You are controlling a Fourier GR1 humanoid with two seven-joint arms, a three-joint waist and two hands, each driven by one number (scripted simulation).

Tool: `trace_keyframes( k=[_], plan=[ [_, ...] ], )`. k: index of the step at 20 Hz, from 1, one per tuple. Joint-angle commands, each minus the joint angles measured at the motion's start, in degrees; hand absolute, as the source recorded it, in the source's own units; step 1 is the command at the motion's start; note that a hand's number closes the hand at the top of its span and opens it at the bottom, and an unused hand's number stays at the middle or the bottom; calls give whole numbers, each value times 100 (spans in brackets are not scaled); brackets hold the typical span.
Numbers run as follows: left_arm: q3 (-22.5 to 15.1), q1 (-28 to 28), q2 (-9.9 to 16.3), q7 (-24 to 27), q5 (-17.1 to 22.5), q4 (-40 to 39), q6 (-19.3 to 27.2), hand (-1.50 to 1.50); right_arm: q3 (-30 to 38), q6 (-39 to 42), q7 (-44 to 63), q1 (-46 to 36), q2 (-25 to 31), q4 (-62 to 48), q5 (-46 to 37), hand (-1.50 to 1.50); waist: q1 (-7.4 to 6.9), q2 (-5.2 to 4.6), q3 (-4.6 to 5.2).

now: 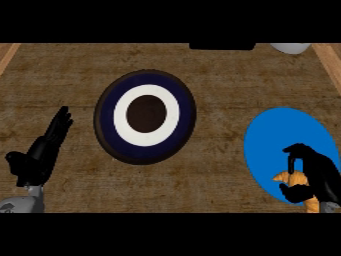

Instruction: Pick the croissant from the plate and place it in the plate

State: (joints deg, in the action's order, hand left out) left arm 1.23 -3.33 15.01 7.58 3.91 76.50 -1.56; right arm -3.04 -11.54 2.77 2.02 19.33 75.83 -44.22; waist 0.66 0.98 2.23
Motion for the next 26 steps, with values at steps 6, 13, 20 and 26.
trace_keyframes(
  k=[6, 13, 20, 26],
  plan=[
    [8, 14, -92, -115, -40, 144, 21, 0, -399, -830, -767, 760, -580, 1221, -34, 150, -25, -84, -222],
    [127, 174, 13, -157, -62, 326, -18, 0, -454, -914, -547, 1672, -590, 3427, 24, 150, -8, -68, -221],
    [33, 254, -171, -263, -233, 496, 21, 0, -796, -824, -219, 1373, -948, 4090, -421, 150, -62, -90, -223],
    [327, -111, -141, 403, -172, -618, -327, 0, -1184, -211, 594, 661, -1280, 4326, -978, 150, -50, -99, -220]
  ],
)
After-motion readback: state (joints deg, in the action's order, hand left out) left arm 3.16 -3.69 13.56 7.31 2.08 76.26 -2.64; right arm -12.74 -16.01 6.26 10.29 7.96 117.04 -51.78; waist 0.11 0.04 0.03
